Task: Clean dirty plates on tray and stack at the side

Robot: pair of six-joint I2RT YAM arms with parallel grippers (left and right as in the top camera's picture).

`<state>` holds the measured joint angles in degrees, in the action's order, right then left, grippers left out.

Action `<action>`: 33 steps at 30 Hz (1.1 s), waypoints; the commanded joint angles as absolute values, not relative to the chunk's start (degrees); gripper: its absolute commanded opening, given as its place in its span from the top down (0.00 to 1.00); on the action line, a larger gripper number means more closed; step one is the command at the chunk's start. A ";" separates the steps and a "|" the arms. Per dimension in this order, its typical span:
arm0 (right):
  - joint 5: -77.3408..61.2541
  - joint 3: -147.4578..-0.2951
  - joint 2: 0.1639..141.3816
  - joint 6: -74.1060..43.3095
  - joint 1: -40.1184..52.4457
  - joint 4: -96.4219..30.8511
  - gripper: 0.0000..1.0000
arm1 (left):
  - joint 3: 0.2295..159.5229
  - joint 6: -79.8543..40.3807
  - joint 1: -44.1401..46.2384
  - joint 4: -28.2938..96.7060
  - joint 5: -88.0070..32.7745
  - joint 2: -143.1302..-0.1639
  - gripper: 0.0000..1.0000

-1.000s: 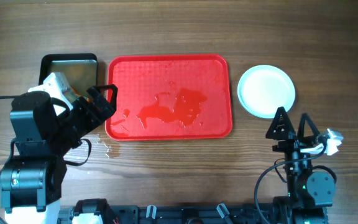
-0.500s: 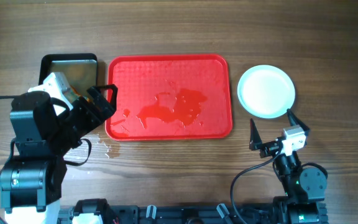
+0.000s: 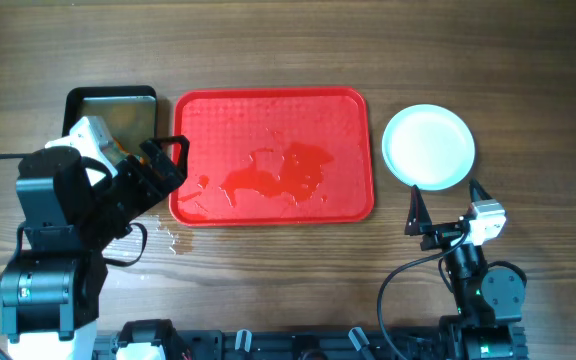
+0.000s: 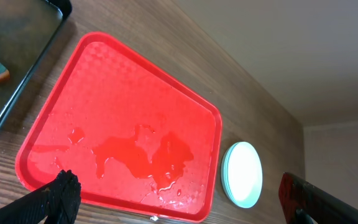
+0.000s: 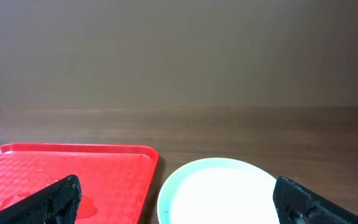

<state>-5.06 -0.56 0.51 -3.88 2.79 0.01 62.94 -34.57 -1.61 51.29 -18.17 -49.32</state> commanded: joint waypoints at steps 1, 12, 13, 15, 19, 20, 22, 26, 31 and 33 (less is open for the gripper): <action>-3.75 -0.30 0.14 -4.40 2.70 -0.05 0.00 | 62.92 -33.43 -1.34 51.18 -19.03 -49.23 0.00; -5.06 -0.30 0.14 -43.55 2.70 0.16 0.00 | 62.89 -33.43 -1.34 51.18 -19.03 -49.23 0.00; -5.06 -0.30 0.14 -49.71 2.70 0.16 0.00 | 62.89 -33.43 -1.34 51.18 -19.03 -49.23 0.00; -4.91 -0.30 0.14 -80.86 2.70 0.21 0.00 | 62.92 -33.43 -1.34 51.18 -19.03 -49.23 0.00; -1.13 -0.30 0.14 -118.69 2.70 2.85 0.00 | 62.89 -33.43 -1.34 51.18 -19.03 -49.23 0.00; 3.03 -0.30 0.14 -118.69 2.70 6.24 0.00 | 62.92 -33.41 -1.34 51.18 -19.03 -49.23 0.00; 7.11 -0.30 0.14 -118.72 2.70 7.77 0.00 | 62.92 -33.43 -1.34 51.18 -19.03 -49.23 0.00; 7.14 -0.30 0.16 -115.83 2.70 0.97 0.00 | 62.89 -33.43 -1.34 51.18 -19.03 -49.23 0.00; 6.04 -0.30 0.16 -56.53 2.70 0.86 0.00 | 62.89 -33.43 -1.34 51.18 -19.03 -49.23 0.00; 2.68 -0.30 0.16 -27.53 2.70 0.51 0.00 | 62.89 -33.43 -1.34 51.18 -19.03 -49.23 0.00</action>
